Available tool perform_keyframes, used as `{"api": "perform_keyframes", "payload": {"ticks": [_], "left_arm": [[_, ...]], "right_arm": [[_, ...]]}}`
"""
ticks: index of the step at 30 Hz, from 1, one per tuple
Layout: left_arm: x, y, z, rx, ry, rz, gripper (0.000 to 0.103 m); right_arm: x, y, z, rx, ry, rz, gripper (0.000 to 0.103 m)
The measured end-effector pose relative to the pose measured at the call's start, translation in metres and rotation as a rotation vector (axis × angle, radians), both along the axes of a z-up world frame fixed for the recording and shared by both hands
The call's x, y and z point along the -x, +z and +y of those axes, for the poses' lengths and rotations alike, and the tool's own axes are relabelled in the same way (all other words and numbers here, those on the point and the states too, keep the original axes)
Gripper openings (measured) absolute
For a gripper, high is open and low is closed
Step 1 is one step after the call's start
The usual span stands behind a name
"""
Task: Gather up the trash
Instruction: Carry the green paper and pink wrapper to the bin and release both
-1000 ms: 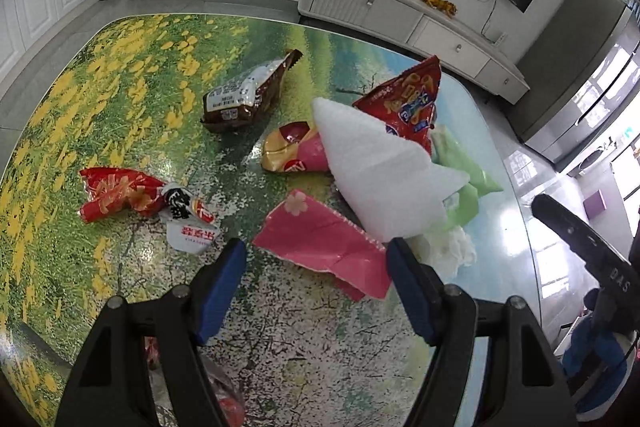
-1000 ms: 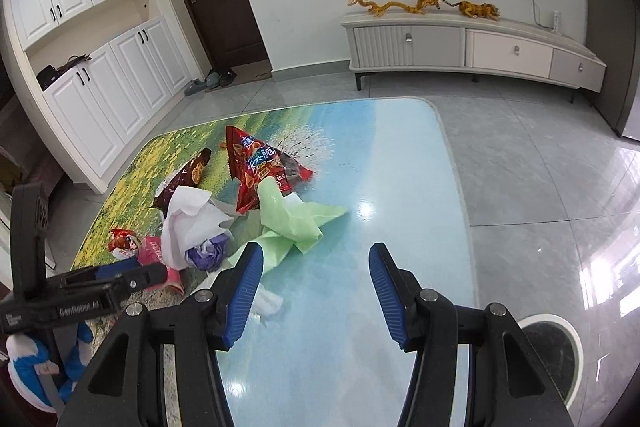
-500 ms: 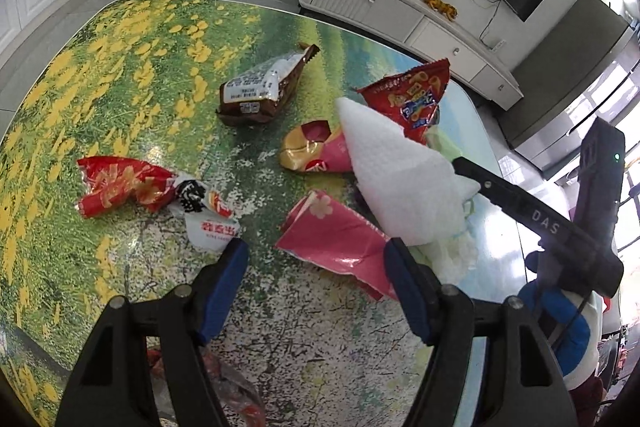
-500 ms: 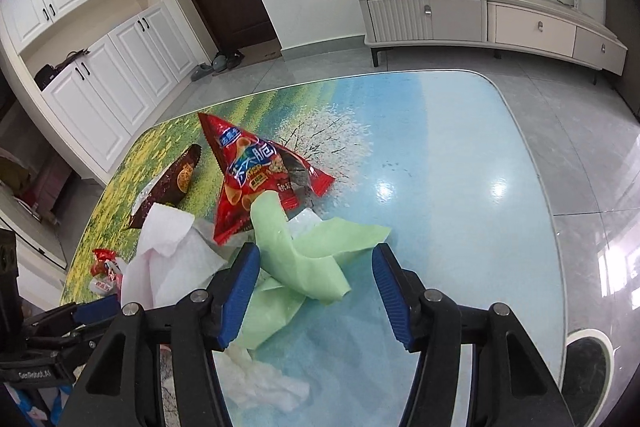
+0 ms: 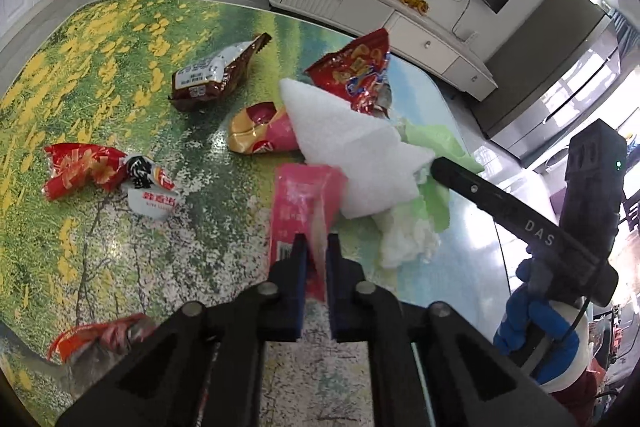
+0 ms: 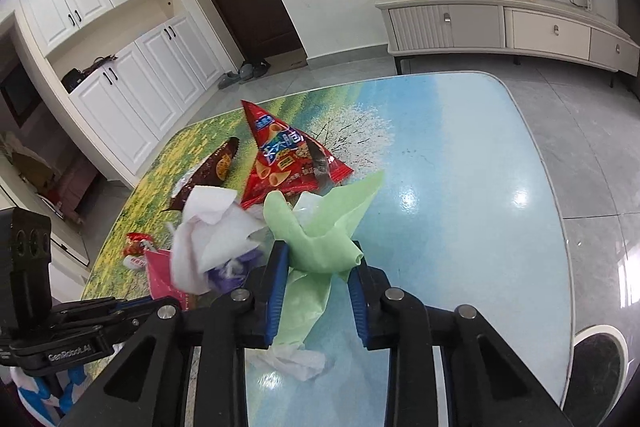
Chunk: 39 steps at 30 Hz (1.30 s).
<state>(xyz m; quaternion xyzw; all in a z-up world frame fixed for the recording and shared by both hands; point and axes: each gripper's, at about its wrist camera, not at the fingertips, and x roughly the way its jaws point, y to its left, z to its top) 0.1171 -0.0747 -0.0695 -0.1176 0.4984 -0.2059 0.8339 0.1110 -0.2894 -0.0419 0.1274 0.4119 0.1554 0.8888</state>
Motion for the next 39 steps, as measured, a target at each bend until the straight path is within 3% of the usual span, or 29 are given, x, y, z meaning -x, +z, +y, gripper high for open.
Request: {"api": "perform_keyframes", "payload": {"ticks": [11,15,21,26,32,39], "left_arm": [[0.045,0.043,0.015,-0.05,0.041,-0.151,0.007],[0.057,0.063,0.0,-0.05,-0.005,-0.198,0.007],[0.077,0.085,-0.073,-0.041,-0.189,-0.26,0.007],[0.092,0.092,-0.15,-0.019,-0.35,-0.256,0.007],[0.113,0.082,-0.245,-0.019,-0.543,-0.218,0.007],[0.118,0.061,-0.329,-0.036,-0.646,-0.154,0.011]], "right_arm": [[0.047,0.045,-0.012,-0.029,-0.022,-0.12,0.027],[0.068,0.055,-0.022,0.002,-0.054,-0.146,0.027],[0.11,0.05,-0.077,0.02,-0.182,-0.14,0.027],[0.151,0.042,-0.143,0.041,-0.327,-0.115,0.027],[0.188,0.009,-0.22,0.053,-0.502,-0.019,0.027],[0.2,-0.038,-0.273,0.028,-0.61,0.086,0.028]]}}
